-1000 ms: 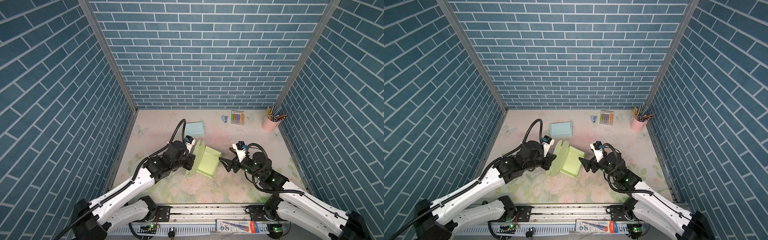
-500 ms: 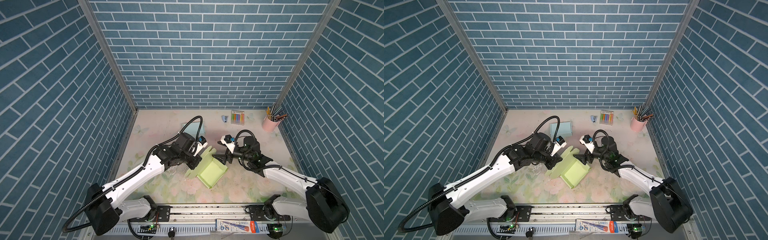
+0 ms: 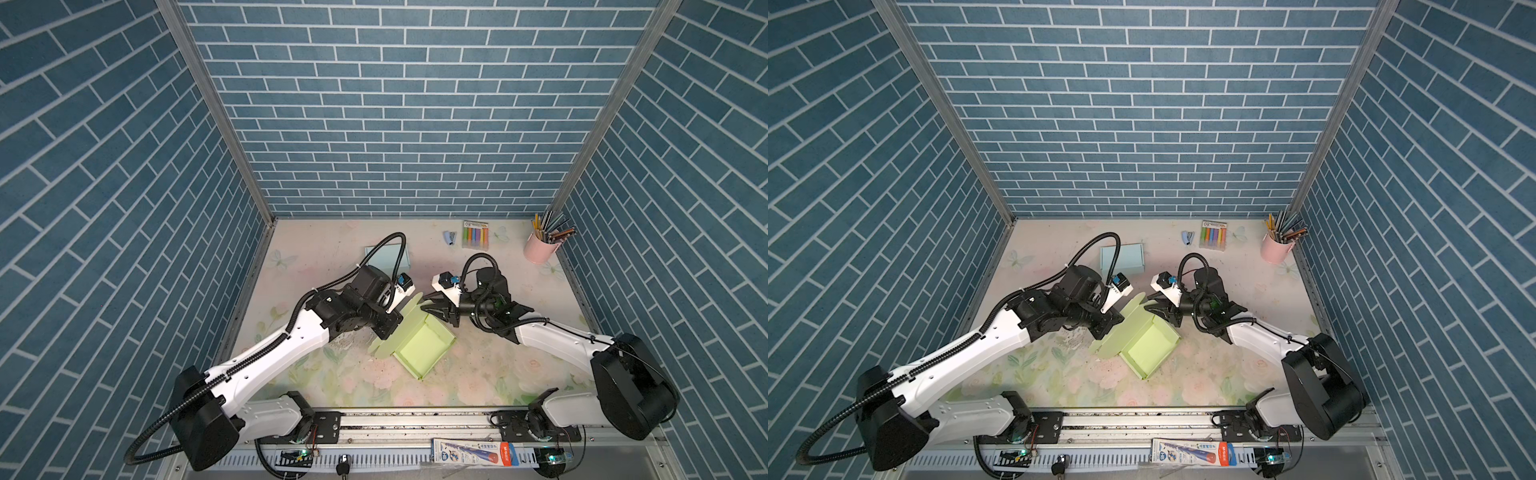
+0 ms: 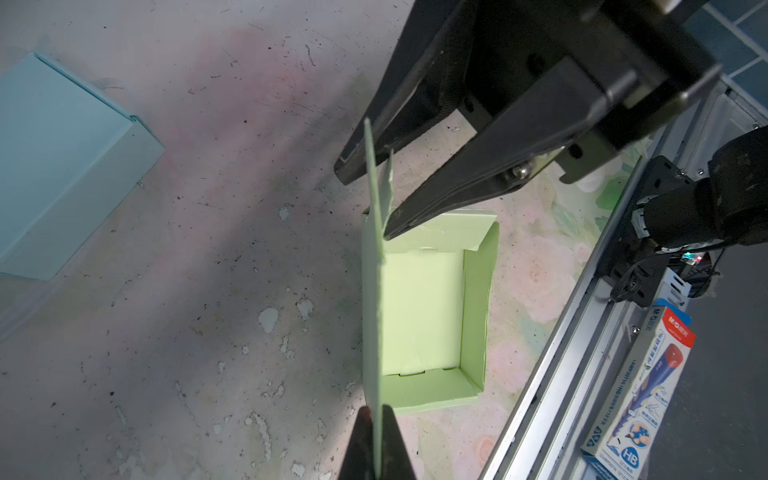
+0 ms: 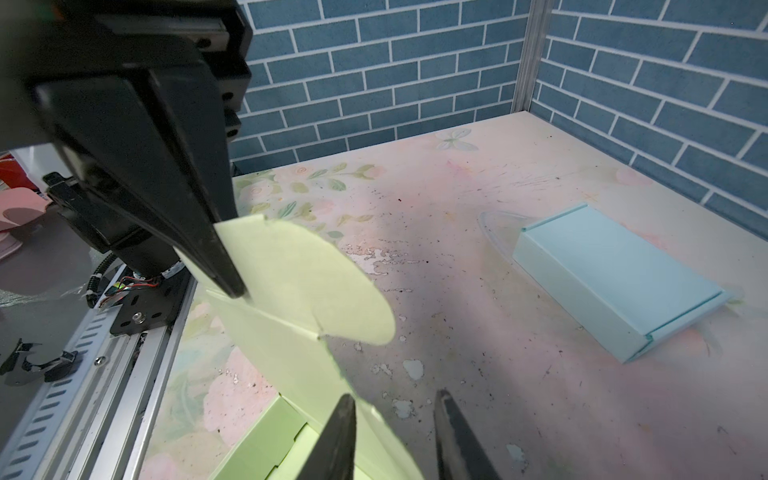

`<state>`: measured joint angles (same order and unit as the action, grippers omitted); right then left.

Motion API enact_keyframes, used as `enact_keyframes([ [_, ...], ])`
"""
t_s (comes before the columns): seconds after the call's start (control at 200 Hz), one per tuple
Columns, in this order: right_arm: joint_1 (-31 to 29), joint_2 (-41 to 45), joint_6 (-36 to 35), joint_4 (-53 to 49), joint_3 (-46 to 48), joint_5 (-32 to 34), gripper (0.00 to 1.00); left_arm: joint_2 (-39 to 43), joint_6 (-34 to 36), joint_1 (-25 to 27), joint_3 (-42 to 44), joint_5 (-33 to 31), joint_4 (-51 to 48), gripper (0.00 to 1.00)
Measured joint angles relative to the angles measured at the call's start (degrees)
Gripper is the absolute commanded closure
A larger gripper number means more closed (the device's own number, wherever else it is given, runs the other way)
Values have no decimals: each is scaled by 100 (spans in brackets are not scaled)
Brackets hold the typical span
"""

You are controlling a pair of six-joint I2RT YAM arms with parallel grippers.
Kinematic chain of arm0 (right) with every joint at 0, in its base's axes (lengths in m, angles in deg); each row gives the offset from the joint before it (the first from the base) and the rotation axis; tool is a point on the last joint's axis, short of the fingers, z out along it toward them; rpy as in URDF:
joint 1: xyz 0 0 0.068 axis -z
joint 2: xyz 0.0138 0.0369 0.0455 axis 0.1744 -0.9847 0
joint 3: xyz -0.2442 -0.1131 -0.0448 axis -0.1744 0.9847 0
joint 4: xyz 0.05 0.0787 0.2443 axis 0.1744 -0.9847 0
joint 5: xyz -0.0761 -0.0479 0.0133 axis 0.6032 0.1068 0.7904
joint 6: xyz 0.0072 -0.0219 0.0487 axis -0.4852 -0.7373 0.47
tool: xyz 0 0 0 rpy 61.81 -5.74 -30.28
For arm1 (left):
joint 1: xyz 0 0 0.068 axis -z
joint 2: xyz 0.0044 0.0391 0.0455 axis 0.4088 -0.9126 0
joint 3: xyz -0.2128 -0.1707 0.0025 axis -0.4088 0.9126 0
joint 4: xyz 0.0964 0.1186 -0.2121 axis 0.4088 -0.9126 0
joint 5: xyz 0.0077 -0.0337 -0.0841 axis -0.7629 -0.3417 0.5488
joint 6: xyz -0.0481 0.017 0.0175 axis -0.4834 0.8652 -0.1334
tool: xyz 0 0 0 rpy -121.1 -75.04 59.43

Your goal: Fold the paper box

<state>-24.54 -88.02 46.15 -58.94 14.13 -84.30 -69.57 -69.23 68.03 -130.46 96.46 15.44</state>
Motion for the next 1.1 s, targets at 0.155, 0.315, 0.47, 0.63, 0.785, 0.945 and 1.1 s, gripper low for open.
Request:
enact_keyframes([
  [0.155,-184,175,-94,-216,0,208,84,0,-9,2,0,-221,-2,84],
  [0.315,-328,293,-157,-348,39,461,90,22,-92,-17,22,-481,61,35],
  [0.47,-345,481,-133,-258,431,675,95,468,-466,-308,514,-511,407,11],
  [0.63,-304,743,-55,-59,815,929,95,1250,-1110,-592,1456,-603,1056,11],
  [0.785,-168,901,39,52,970,1047,95,1891,-1735,-809,2385,-570,1867,11],
  [0.945,-114,905,63,144,970,1231,95,2194,-2094,-841,2986,-385,2518,11],
  [1.1,-111,892,63,190,970,1292,96,2184,-2260,-841,3252,-267,2879,11],
])
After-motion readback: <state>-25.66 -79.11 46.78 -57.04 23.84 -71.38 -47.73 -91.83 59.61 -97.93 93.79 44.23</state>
